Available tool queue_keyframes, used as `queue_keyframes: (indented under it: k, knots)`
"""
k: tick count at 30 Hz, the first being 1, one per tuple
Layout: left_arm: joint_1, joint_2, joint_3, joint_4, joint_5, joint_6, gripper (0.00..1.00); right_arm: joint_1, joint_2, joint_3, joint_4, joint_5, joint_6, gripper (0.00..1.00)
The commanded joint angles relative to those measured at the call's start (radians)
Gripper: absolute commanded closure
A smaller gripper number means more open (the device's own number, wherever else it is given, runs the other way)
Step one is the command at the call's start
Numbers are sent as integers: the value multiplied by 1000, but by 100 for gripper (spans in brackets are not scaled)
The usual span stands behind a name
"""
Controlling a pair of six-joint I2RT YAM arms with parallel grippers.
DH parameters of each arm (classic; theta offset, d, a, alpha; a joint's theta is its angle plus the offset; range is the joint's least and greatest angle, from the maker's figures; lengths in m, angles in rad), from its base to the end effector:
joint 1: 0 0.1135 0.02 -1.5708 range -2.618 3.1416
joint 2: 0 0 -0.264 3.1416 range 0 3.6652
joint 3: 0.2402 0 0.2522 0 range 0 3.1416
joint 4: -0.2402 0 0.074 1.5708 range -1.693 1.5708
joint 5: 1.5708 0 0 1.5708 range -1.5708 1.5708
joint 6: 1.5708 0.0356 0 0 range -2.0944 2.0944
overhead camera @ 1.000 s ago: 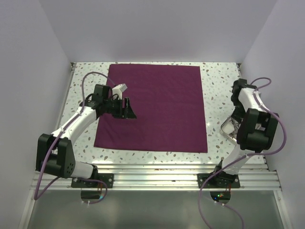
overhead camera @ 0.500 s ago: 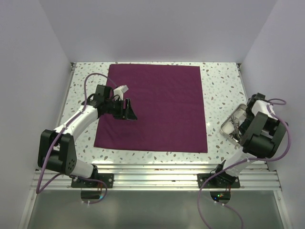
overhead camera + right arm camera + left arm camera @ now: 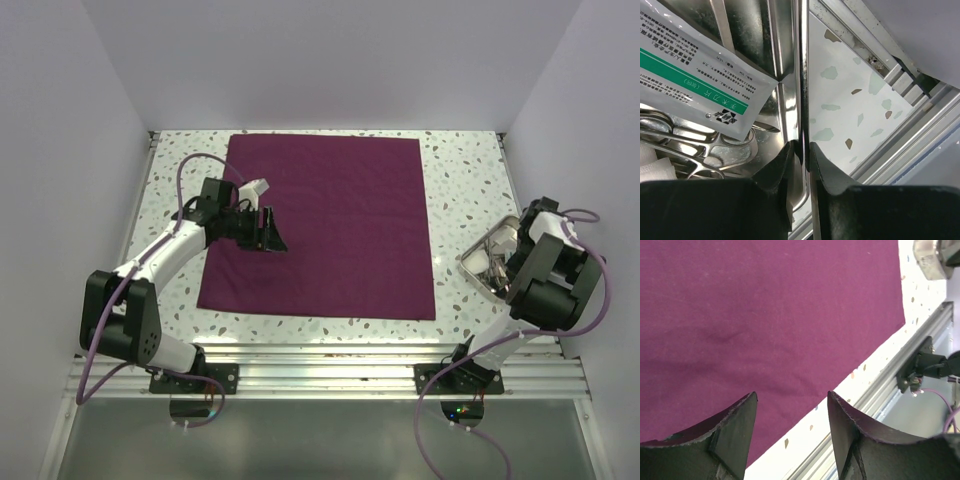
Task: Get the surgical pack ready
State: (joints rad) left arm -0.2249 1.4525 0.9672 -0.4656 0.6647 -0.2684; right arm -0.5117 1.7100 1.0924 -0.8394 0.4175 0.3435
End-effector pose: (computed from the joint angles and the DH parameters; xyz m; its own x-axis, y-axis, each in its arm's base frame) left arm 0.2805 -0.0867 0.2314 -0.9042 -0.0073 -0.4270 0.2957 0.7109 -0.6381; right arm 0.2573 -0.1610 0.1762 -0.6514 0.7189 -0.2426 0.7510 0.5654 -0.3411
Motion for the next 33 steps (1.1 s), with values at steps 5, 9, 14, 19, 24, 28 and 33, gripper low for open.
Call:
queue_keyframes:
  k: [5, 9, 14, 19, 24, 28, 33]
  knots:
    - [-1, 8, 42, -39, -157, -9, 38, -4, -72, 57, -38, -111, 42, 100]
    - [-1, 11, 44, -48, -197, -15, 38, 1, -128, 99, -75, -218, 46, 100]
    - [-1, 19, 44, -62, -232, -23, 38, 59, -170, 118, -119, -344, 86, 100]
    - [-1, 31, 42, -62, -237, -38, 38, 147, -199, 97, -116, -419, 172, 100]
    - [-2, 37, 34, -53, -209, -48, 38, 170, -199, 67, -110, -427, 178, 100]
    - [-2, 34, 30, -51, -208, -48, 38, 159, -182, 12, -58, -421, 161, 100]
    - [-2, 29, 21, -56, -211, -42, 38, 144, -145, -63, 34, -398, 121, 100]
